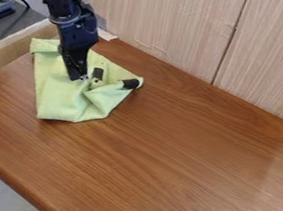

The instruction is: Unfold the cloth from center to bottom right

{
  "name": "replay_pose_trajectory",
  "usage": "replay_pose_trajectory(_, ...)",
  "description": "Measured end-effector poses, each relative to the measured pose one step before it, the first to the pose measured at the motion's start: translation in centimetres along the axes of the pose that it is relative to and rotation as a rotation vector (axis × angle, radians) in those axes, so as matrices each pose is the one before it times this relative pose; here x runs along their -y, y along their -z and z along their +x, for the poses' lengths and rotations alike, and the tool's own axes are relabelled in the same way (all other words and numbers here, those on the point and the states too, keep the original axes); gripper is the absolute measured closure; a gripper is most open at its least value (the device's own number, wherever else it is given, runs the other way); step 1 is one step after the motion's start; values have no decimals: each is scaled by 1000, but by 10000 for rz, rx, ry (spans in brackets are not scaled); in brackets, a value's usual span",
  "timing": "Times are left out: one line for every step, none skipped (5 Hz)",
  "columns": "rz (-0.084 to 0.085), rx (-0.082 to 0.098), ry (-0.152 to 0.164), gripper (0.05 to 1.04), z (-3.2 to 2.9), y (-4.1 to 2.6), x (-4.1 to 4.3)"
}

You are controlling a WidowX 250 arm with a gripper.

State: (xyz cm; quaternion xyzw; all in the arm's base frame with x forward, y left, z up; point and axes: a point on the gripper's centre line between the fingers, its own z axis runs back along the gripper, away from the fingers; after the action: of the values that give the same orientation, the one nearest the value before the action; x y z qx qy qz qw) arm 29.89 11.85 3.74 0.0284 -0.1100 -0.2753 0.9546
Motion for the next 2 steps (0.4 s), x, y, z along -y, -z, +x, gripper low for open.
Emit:
replay_pose_trajectory(-118, 114, 585, 1031, 252, -491, 2403)
replay_pose_trajectory(-245, 175, 1051, 1031, 554, -149, 3638)
